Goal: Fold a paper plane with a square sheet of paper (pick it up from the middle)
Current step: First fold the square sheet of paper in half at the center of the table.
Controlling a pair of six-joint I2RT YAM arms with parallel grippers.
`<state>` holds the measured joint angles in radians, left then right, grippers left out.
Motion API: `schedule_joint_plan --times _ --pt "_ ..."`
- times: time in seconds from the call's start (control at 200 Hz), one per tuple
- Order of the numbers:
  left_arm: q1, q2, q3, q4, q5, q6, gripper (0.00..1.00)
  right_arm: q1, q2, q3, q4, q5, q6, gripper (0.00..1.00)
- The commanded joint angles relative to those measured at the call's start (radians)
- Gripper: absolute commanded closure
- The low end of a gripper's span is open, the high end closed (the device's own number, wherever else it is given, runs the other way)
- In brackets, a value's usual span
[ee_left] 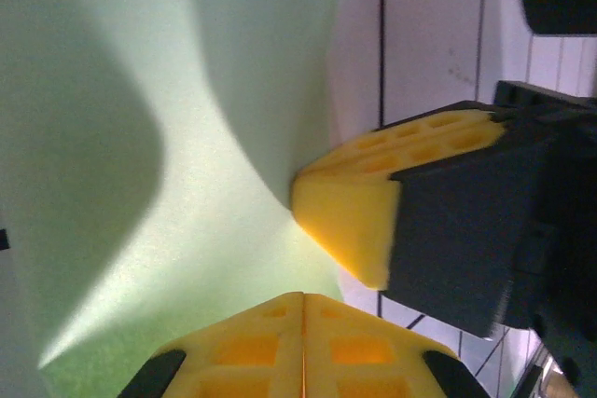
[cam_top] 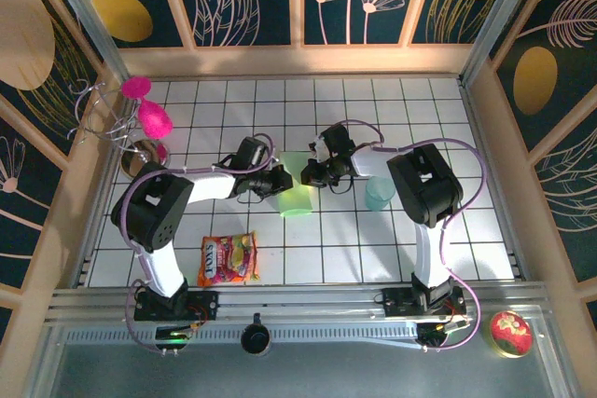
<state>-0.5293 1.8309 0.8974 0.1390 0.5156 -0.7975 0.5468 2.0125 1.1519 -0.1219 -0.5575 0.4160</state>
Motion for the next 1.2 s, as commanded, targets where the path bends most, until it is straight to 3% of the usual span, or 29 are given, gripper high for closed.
schedule_joint_plan --times 0.0,0.531,0.811,0.936,1.036,1.196 --pt "0.000 0.033 0.046 -0.070 -0.010 0.025 0.92 0.006 0.113 -0.049 -0.195 0.190 -0.042 1.00" --pt "0.089 0.069 -0.064 -0.140 -0.053 0.121 0.90 0.006 0.156 -0.039 -0.279 0.368 -0.067 1.00" --pt "0.164 -0.058 -0.104 -0.205 -0.078 0.151 0.90 0.006 0.162 -0.042 -0.285 0.393 -0.071 1.00" --pt "0.156 -0.111 -0.082 -0.161 -0.028 0.125 0.90 0.008 0.160 -0.038 -0.290 0.415 -0.068 1.00" --pt "0.094 -0.111 -0.032 -0.140 -0.010 0.107 0.90 0.012 0.166 -0.035 -0.295 0.427 -0.066 1.00" --pt "0.035 -0.003 0.044 -0.070 0.036 0.063 0.90 0.018 0.183 -0.031 -0.296 0.438 -0.062 1.00"
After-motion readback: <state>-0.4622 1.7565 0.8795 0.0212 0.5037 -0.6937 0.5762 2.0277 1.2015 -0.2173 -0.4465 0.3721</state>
